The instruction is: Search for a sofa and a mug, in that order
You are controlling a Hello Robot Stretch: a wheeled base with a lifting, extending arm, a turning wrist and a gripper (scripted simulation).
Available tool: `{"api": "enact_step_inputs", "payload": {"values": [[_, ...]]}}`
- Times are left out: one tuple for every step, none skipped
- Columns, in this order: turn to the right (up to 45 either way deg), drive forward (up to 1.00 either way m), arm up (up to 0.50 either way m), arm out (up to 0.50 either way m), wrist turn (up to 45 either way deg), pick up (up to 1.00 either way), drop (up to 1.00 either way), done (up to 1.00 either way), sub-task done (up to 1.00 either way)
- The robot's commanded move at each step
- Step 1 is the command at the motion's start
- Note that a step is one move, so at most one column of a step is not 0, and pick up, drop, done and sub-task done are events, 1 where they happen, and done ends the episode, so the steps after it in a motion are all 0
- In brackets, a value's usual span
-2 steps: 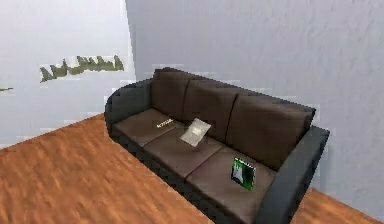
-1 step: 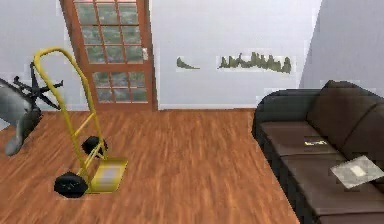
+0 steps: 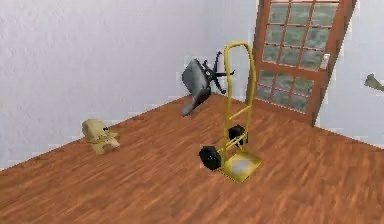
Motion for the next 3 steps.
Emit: {"api": "enact_step_inputs", "payload": {"values": [[-45.0, 0.0, 0.0, 0.0, 0.0, 0.0, 0.0, 0.0, 0.0], [0.0, 0.15, 0.0, 0.0, 0.0, 0.0, 0.0, 0.0, 0.0], [-45.0, 0.0, 0.0, 0.0, 0.0, 0.0, 0.0, 0.0, 0.0]]}}
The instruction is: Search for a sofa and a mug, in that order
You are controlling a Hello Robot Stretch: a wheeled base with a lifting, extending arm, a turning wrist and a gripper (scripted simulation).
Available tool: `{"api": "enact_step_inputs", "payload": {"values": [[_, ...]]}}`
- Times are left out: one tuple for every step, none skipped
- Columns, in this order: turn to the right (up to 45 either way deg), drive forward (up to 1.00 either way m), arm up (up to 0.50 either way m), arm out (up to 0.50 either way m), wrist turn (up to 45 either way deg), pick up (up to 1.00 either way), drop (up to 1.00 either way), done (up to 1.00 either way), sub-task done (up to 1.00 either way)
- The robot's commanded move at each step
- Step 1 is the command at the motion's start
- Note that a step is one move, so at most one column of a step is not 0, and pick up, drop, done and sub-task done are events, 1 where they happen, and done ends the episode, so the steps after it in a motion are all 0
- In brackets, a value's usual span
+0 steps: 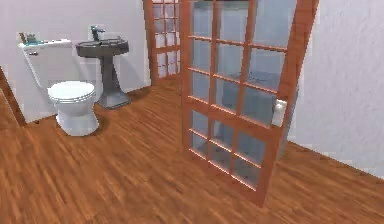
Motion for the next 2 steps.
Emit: {"api": "enact_step_inputs", "payload": {"values": [[-21.0, 0.0, 0.0, 0.0, 0.0, 0.0, 0.0, 0.0, 0.0], [0.0, 1.0, 0.0, 0.0, 0.0, 0.0, 0.0, 0.0, 0.0]]}}
